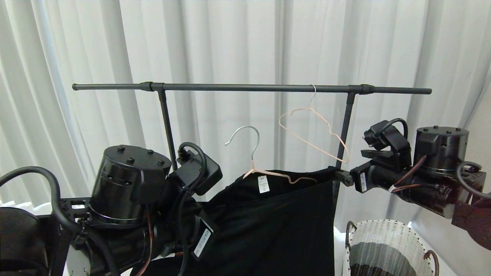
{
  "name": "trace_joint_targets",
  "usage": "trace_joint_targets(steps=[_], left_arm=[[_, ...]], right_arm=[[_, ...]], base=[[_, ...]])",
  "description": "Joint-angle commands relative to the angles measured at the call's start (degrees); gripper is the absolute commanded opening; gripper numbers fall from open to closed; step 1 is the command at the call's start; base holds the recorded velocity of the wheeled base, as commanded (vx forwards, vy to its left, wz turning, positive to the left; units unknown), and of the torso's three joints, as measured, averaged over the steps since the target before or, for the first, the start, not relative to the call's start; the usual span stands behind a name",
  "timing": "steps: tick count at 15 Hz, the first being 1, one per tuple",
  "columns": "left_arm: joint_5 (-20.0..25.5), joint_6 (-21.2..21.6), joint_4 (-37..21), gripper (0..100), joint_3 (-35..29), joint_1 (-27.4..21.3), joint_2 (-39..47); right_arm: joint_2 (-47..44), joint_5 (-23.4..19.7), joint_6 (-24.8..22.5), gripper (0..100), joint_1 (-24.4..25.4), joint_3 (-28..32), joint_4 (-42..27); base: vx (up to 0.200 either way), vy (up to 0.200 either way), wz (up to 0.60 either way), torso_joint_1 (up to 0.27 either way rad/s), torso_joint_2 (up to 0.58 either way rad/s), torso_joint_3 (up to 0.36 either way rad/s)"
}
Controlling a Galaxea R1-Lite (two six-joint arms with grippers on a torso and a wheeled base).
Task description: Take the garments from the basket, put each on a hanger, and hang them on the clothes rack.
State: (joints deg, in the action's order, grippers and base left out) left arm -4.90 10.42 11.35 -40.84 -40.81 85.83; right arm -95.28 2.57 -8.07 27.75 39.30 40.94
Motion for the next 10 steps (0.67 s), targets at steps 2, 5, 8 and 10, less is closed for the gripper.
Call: trace_joint_targets(steps=[2,5,8,10], left_arm=[[-0.02,-0.05,0.34,0,-0.12,0.91,1.09],[-0.02,-0.14,1.22,0,-0.12,2.85,1.00],[0.51,-0.40,1.57,0,0.15,1.61,0.21],[2.35,0.30,1.57,0,0.41,-0.14,-0.67]], right_arm=[[1.85,-0.20,-1.69,100,4.77,-1.86,-0.68],[7.92,-2.75,-2.65,100,11.01,-3.36,-10.53],[14.86,-7.05,-3.36,100,14.62,-2.83,-22.22],[17.85,-8.29,-7.13,100,13.91,-2.83,-26.52]], base=[[0.000,0.000,0.00,0.000,0.00,0.000],[0.000,0.000,0.00,0.000,0.00,0.000],[0.000,0.000,0.00,0.000,0.00,0.000],[0.000,0.000,0.00,0.000,0.00,0.000]])
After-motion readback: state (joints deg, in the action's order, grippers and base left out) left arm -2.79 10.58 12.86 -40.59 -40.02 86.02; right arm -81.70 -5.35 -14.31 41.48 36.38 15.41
